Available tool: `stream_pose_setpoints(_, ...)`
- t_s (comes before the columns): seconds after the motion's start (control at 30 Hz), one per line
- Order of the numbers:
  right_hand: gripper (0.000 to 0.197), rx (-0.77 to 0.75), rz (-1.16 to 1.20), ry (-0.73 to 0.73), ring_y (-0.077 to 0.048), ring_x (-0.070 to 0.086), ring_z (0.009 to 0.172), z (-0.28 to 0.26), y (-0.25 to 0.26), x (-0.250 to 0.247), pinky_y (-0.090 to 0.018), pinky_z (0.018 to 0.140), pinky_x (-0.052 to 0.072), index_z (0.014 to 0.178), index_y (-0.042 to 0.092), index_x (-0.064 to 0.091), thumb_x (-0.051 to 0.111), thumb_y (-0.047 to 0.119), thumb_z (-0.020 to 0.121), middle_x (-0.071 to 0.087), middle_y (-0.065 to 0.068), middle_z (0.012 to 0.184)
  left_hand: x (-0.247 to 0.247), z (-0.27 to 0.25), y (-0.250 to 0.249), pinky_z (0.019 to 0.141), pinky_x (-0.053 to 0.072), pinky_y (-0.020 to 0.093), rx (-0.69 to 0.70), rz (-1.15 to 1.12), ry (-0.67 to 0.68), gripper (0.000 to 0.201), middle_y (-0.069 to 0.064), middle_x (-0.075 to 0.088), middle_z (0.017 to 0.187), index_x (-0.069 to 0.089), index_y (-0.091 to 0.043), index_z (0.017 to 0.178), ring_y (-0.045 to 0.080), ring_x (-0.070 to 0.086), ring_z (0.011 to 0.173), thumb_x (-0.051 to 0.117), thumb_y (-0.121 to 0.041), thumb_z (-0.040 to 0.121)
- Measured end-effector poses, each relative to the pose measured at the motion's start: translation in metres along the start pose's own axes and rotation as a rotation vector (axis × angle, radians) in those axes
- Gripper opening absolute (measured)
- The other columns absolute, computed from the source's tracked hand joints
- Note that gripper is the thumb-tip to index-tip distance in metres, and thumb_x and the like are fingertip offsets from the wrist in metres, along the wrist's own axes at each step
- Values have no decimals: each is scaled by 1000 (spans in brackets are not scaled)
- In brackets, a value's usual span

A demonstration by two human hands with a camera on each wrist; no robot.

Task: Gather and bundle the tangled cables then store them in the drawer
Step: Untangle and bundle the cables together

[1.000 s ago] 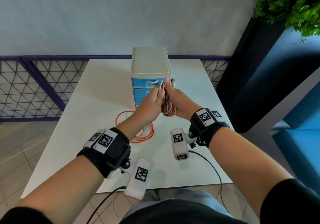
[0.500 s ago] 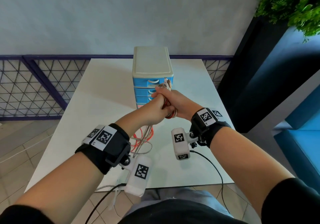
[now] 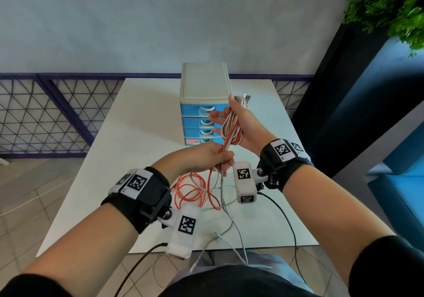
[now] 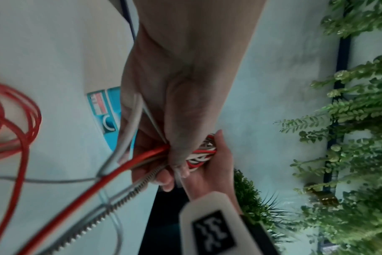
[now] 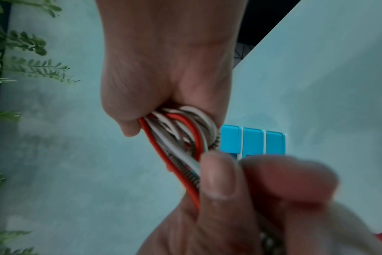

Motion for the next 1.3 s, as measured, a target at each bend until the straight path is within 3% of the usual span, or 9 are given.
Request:
stream_pose_setpoints(0.1,40,-28,155,-6,-23,70,72,-2,2,4,-39,73,58,68,16,47,50,46,94,67,-8,74,-5,1,5,78,48,23,32,15,-59,28,-3,58,72,57,-17,81,6,57,67,40,-29,100)
stream_pose_setpoints(0.27,40,-139,128,-172,-8,32,37,-6,20,-3,-23,40,39,65,19,37,58,41,92,26,4,49,-11,-1,22,74,51,28,125,-75,-124,20,-4,64,68,57,-18,76,7,59,64,51,-21,96)
stream_pose_setpoints(0.5,41,-279,115,-260,-8,28,34,-7,44,-9,-22,38,35,64,20,34,55,34,95,26,5,43,-25,-4,51,79,52,20,90,-202,-146,10,4,74,85,65,-12,85,10,71,81,58,-11,92)
stream_pose_setpoints(0.6,40,-369,117,-325,-9,29,33,-12,74,-16,-23,39,34,64,19,34,54,31,96,27,4,42,-44,-11,80,78,53,20,47,-437,-287,16,1,75,87,67,2,93,12,70,84,57,-11,92)
stream_pose_setpoints(0.7,39,-422,120,-370,-10,29,33,-16,100,-24,-22,39,33,65,18,33,54,28,96,27,3,42,-64,-23,101,78,50,22,122,-830,-399,26,6,74,99,74,-10,91,20,64,92,71,-30,75)
stream_pose_setpoints(0.83,37,-450,76,-385,-10,30,33,-16,105,-22,-23,39,33,67,17,34,54,28,96,28,4,42,-71,-20,87,84,53,26,209,-1063,-361,15,1,67,74,64,-16,79,21,64,92,56,-29,83)
stream_pose_setpoints(1.03,36,-469,109,-410,-10,28,33,-19,116,-19,-22,39,31,69,16,34,55,27,96,30,4,43,-55,-13,89,73,43,31,92,34,-315,30,-4,55,69,51,-20,76,16,51,67,36,-29,101)
stream_pose_setpoints(1.17,35,-456,100,-398,-10,28,33,-18,112,-11,-22,39,32,70,16,34,55,27,96,29,5,41,-50,-10,104,97,28,35,-121,712,-286,28,-5,61,84,52,-30,83,18,59,102,30,-30,100)
stream_pose_setpoints(1.3,33,-458,95,-397,-10,28,34,-20,117,-10,-22,39,31,73,16,35,55,28,96,30,2,45,-45,-16,131,108,13,39,-295,842,-185,40,-11,61,92,62,-33,106,13,50,117,23,-34,103)
Point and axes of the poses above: each hand's wrist, its own z-axis towards the middle knuckle, its own x-axis out of the palm, y = z × x, the point moved 9 cm from there along z, towards the middle knuckle
